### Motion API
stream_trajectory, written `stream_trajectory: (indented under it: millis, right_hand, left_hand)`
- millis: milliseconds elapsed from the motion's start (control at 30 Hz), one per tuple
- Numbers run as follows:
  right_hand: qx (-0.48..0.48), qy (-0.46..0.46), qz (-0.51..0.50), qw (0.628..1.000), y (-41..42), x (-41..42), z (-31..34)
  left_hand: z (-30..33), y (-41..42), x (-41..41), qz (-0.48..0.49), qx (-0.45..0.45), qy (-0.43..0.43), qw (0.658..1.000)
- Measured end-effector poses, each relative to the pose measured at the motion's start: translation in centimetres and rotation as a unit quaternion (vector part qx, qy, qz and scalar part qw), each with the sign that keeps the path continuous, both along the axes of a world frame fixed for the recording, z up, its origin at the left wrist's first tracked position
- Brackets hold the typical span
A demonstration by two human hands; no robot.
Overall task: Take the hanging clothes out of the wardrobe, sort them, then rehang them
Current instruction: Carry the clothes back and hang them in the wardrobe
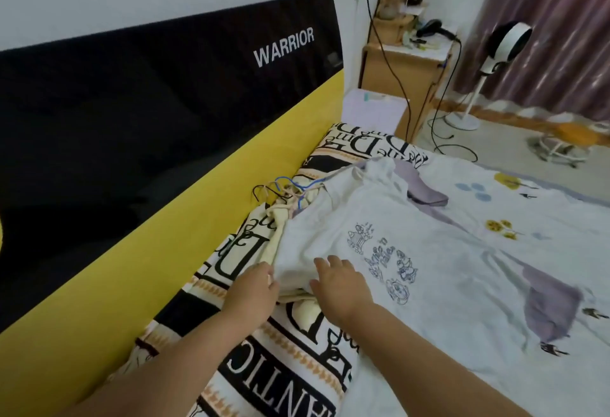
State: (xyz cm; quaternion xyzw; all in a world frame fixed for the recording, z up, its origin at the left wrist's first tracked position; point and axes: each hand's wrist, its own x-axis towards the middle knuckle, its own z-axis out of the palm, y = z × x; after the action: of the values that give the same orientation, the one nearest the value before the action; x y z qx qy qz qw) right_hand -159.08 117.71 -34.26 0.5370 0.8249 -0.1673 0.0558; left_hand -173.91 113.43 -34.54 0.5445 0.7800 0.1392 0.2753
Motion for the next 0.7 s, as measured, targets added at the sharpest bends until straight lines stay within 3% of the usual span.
stream_trajectory:
  millis: [167,400,467,600,700]
  right_hand:
    - [-0.021,0.021,-0.037,0.999,4.2,-2.3,-6.4]
    - [-0.028,0.029,-0.051,0.998,6.0,-4.1,-12.6]
    - [-0.018,0.033,-0.047,0.998,6.1,-3.8,-13.1]
    - [-0.008,0.072,-0.050,0.996,6.0,-3.0,-13.3]
    - [-0.007,0.103,-0.055,0.993,5.9,-2.5,-13.1]
  left_hand:
    - [-5.3,4.8,-1.4,0.027,0.006,0.049,0.998]
    - [-10.8,10.3,-1.6,0.118,0.022,0.030,0.992]
    - [-11.4,11.4,-1.6,0.128,0.037,-0.004,0.991]
    - [-11.7,13.8,-1.5,0.159,0.039,-0.151,0.975]
    - [-11.6,15.0,-0.8,0.162,0.002,-0.182,0.970]
